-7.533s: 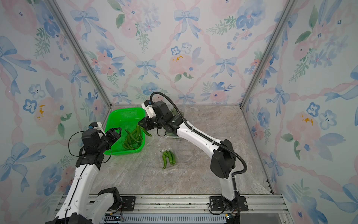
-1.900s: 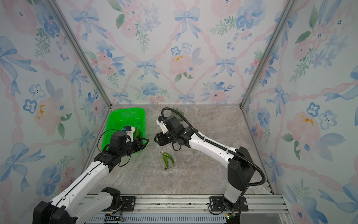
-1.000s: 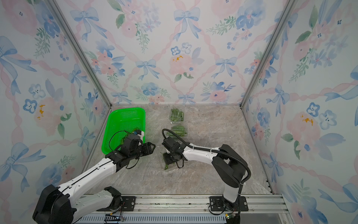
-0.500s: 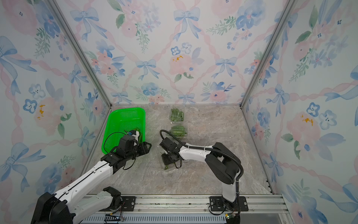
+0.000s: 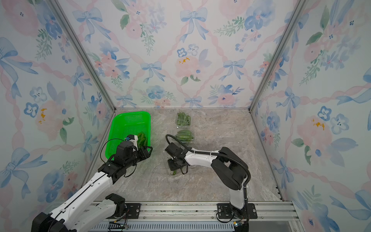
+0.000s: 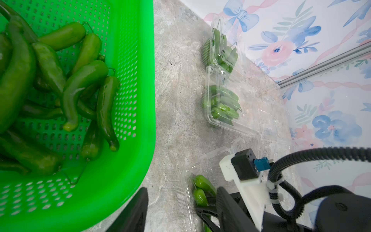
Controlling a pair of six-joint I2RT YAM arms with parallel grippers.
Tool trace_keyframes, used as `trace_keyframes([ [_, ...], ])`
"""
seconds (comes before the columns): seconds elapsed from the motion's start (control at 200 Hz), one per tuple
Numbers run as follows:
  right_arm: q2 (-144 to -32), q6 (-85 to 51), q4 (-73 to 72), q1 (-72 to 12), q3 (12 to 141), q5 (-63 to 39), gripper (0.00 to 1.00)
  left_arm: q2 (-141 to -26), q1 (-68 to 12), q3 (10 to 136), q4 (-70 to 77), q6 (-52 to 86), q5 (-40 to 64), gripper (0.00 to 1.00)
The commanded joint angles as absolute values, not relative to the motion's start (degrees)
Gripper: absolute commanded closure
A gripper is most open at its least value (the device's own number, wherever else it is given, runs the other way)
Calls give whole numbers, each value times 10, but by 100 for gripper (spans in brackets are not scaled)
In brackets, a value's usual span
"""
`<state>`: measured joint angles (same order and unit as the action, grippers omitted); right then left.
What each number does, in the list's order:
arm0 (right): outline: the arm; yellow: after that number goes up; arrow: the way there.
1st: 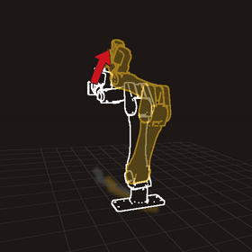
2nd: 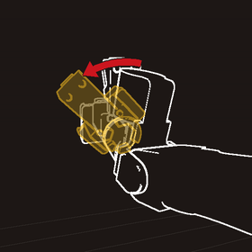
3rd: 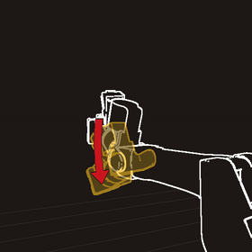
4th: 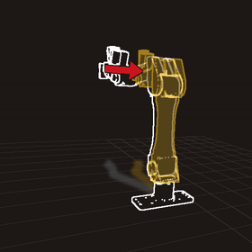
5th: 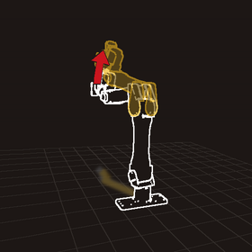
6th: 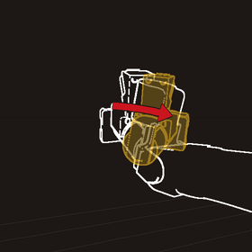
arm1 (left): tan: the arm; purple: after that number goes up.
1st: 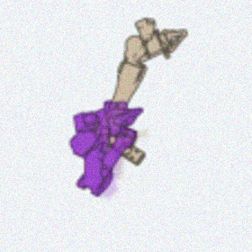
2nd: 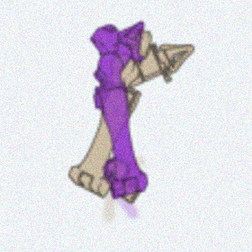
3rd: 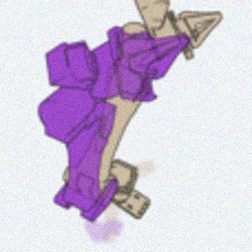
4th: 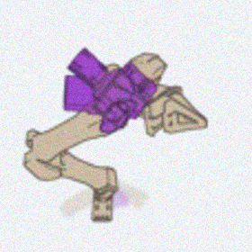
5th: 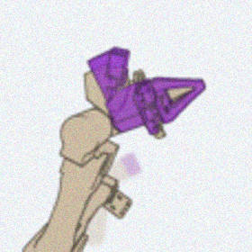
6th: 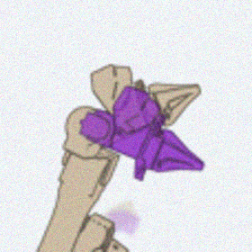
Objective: Take small green peppers out of containers
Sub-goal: Pick up the green pepper from the packing box, then place the green pepper in the basket.
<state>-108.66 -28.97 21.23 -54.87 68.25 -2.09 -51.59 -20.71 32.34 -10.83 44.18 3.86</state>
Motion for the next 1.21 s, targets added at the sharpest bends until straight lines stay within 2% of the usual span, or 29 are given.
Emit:
trace_keyframes([
  [0.0, -1054, -284, 244, -557, 693, -5, 81, -504, -197, 319, -109, 446, 40, 42],
  [0.24, -994, -277, 245, -559, 696, -3, 84, -494, -171, 329, -110, 437, 58, 42],
  [0.56, -998, -236, 239, -561, 798, -12, 87, -478, -62, 349, -114, 412, 129, 41],
  [0.895, -1134, -166, 277, -562, 1062, -61, 85, -477, 70, 355, -117, 390, 215, 39],
  [1.2, -1325, -157, 311, -560, 1288, -113, 85, -458, 90, 332, -116, 397, 212, 38],
])
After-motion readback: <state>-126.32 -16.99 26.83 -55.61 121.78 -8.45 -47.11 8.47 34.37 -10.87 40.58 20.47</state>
